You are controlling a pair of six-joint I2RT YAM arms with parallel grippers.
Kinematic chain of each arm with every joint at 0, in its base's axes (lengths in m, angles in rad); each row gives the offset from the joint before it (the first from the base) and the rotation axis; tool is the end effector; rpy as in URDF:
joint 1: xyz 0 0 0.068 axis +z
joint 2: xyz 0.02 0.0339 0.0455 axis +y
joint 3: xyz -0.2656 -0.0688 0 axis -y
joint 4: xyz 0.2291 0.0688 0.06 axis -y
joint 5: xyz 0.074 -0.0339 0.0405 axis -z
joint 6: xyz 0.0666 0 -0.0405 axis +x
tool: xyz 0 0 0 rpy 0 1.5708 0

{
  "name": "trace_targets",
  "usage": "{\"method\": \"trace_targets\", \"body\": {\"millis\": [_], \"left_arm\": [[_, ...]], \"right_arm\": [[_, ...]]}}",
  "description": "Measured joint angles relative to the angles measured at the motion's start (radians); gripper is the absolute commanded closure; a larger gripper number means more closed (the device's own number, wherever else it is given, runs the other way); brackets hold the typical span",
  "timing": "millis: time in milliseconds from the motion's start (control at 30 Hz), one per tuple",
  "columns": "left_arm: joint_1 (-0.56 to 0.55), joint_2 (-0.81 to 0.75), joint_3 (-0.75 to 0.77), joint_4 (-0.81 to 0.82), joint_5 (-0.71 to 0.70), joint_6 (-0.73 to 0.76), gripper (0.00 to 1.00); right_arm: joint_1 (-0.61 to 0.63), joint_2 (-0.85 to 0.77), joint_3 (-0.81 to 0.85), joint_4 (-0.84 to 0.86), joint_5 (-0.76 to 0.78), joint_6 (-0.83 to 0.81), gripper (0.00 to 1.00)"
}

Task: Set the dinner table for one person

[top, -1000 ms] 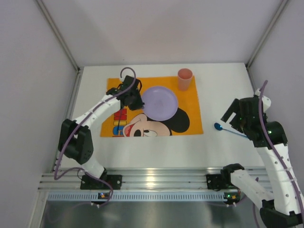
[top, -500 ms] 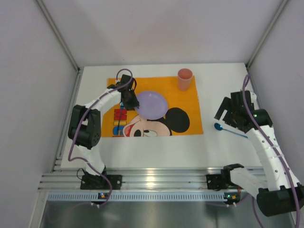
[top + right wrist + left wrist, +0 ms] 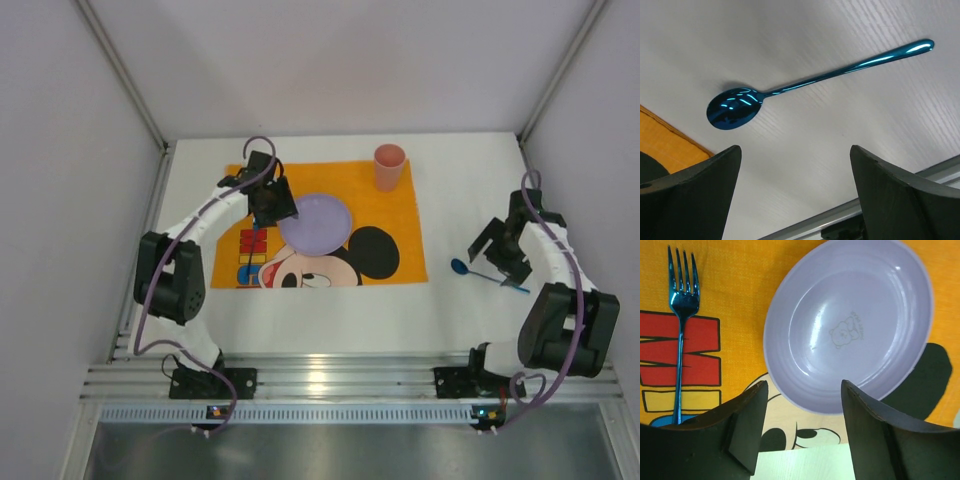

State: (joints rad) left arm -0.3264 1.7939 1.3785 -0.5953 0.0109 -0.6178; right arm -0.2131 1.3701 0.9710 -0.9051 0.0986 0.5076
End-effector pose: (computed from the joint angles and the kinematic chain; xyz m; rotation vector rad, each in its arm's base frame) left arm 0.3666 -0.1249 0.2158 -0.3770 2.5978 -0.3561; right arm 0.2316 -0.0568 0.2047 1.0270 2.6720 -0.0834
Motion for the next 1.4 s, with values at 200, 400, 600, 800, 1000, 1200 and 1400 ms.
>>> {"method": "trace_targets", "body": {"millis": [200,400,600,800,1000,1200,1400], "left_arm": [[0.005,-0.132,-0.041,0.011,0.023,0.012,0.37],[0.012,-0.187,-0.088,0.01,0.035,0.019,0.38],[0.014,-0.196,-0.1,0.005,0.018,0.02,0.4],[0.03,-0.2,-0.097,-0.029,-0.037,0.029,0.41],[0.039,-0.201,-0.089,-0.062,-0.073,0.027,0.42],[0.039,-0.184,-0.023,-0.087,-0.084,0.026,0.42],[0.039,-0.129,0.033,-0.089,-0.083,0.026,0.43]], "right_arm": [[0.001,0.01,-0.049,0.132,-0.14,0.063,0.1],[0.001,0.019,-0.162,0.235,-0.243,0.142,0.1],[0.001,0.122,-0.156,0.346,-0.294,0.172,0.1],[0.001,0.251,-0.045,0.377,-0.344,0.189,0.11],[0.0,0.418,0.146,0.397,-0.384,0.193,0.11],[0.0,0.579,0.362,0.428,-0.415,0.182,0.13],[0.0,0.602,0.462,0.426,-0.46,0.118,0.13]]}}
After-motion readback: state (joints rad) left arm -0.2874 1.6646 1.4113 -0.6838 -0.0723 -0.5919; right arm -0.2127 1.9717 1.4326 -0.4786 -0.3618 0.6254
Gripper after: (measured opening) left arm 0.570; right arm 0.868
